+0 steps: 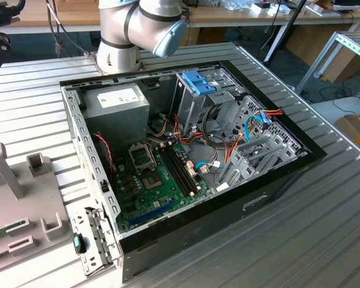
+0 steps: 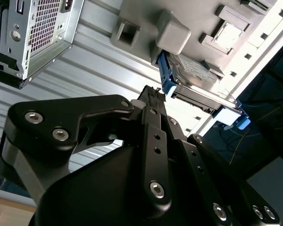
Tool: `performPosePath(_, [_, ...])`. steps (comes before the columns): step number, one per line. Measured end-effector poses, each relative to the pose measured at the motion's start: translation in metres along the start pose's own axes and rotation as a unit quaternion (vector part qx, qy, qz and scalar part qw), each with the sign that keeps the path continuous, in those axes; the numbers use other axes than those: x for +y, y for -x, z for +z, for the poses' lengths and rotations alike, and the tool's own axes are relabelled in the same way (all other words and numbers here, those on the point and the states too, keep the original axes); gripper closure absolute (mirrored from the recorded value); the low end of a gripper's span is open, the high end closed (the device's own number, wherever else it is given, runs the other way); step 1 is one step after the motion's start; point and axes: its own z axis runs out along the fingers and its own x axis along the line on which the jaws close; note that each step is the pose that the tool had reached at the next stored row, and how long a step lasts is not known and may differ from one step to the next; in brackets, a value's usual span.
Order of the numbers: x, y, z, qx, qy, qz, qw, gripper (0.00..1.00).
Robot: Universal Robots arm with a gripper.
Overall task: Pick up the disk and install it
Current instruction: 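Reach for the disk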
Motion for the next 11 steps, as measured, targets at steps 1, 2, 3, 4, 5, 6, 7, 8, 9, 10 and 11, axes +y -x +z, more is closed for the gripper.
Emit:
performPosePath(1, [-0.0002, -0.0034, 0.0, 0.0, 0.0, 0.0, 1.0, 0.89])
performPosePath(2, [-0.0003, -0.0048, 0.0001, 0.0, 0.0, 0.0, 1.0, 0.89])
performPosePath(3, [-0.0004, -0.0061, 0.0001, 0.0, 0.0, 0.0, 1.0, 0.89])
performPosePath(4, [-0.0006, -0.008, 0.0001, 0.0, 0.0, 0.0, 1.0, 0.89])
performPosePath(5, [-0.0008, -0.0103, 0.0001, 0.0, 0.0, 0.0, 1.0, 0.89])
performPosePath(6, [-0.0009, -0.0121, 0.0001, 0.0, 0.0, 0.0, 1.0, 0.89])
performPosePath(7, [-0.001, -0.0132, 0.0002, 0.0, 0.0, 0.0, 1.0, 0.89])
performPosePath(8, [-0.0012, -0.0156, 0.0002, 0.0, 0.0, 0.0, 1.0, 0.89])
performPosePath(9, [-0.0013, -0.0174, 0.0002, 0.0, 0.0, 0.0, 1.0, 0.89])
performPosePath(10, [-0.0014, -0.0186, 0.0002, 0.0, 0.0, 0.0, 1.0, 0.89])
performPosePath(11, [-0.0015, -0.0197, 0.0002, 0.0, 0.0, 0.0, 1.0, 0.89])
